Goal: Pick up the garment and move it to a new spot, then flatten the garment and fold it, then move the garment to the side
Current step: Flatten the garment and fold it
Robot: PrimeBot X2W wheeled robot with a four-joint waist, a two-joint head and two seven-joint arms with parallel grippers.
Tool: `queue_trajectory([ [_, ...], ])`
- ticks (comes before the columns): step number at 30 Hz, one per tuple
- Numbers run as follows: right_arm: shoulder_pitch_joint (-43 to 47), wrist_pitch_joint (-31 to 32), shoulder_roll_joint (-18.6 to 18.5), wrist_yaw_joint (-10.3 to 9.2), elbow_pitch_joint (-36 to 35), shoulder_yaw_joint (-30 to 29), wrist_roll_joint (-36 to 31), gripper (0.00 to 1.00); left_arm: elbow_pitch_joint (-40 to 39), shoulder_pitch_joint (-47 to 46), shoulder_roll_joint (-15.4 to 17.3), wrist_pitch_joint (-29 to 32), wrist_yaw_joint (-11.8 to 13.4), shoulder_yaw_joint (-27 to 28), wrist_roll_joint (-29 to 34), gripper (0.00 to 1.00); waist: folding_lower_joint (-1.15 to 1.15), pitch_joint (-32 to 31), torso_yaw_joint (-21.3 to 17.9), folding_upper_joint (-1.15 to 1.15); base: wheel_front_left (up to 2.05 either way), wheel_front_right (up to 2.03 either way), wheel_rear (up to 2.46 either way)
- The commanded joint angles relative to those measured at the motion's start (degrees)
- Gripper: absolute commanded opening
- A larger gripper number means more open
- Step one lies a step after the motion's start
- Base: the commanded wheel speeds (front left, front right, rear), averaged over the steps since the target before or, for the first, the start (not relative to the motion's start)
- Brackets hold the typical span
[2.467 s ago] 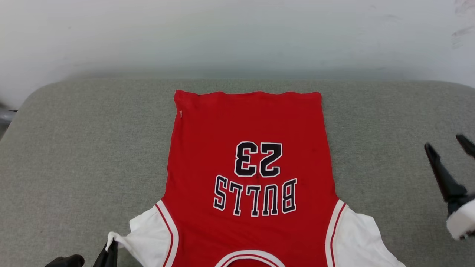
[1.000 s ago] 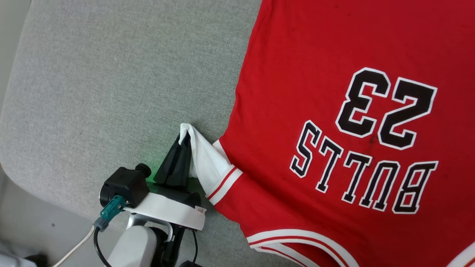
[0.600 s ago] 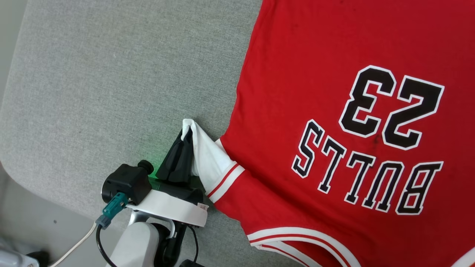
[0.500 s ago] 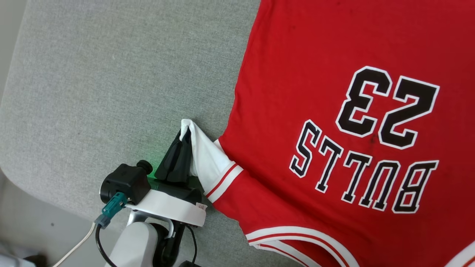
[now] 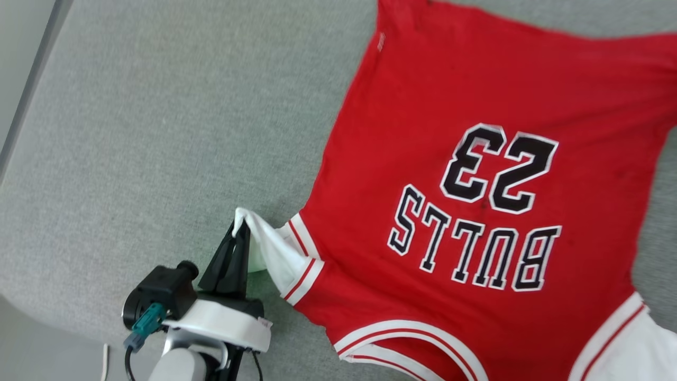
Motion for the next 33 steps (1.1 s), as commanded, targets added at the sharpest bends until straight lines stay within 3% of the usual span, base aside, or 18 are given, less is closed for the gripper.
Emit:
queue_trajectory([
  [1,2.3,-1.3,-1.3,-0.05,-1.5,0.4,1.2,0.00,0.2,1.0,0.4,-0.1,0.4,0.6,-0.1,0.00,0.00,-3.4,-2.3,0.00,0.00,0.00,0.00],
  [11,20.3,-7.7,-7.4,-0.06,-9.2,0.3,8.4,0.00,-0.3,6.3,2.6,0.9,1.9,2.5,-1.2,0.00,0.00,-11.2,-7.1,0.00,0.00,0.00,0.00],
  [17,31.5,-9.5,-8.8,-0.06,-11.9,-1.1,9.9,0.00,-1.0,9.0,3.7,1.7,2.5,3.2,-1.7,0.00,0.00,-14.5,-10.1,0.00,0.00,0.00,0.00],
  [26,49.6,-10.8,-7.8,-0.06,-13.6,-5.4,11.0,0.00,-1.4,10.8,4.8,2.2,3.1,3.7,-2.1,0.00,0.00,-16.7,-12.2,0.00,0.00,0.00,0.00],
  [33,60.4,-12.3,-4.0,-0.06,-13.1,-7.7,9.9,0.00,-1.2,10.9,5.2,2.2,3.3,3.5,-2.2,0.00,0.00,-16.5,-12.4,0.00,0.00,0.00,0.00],
])
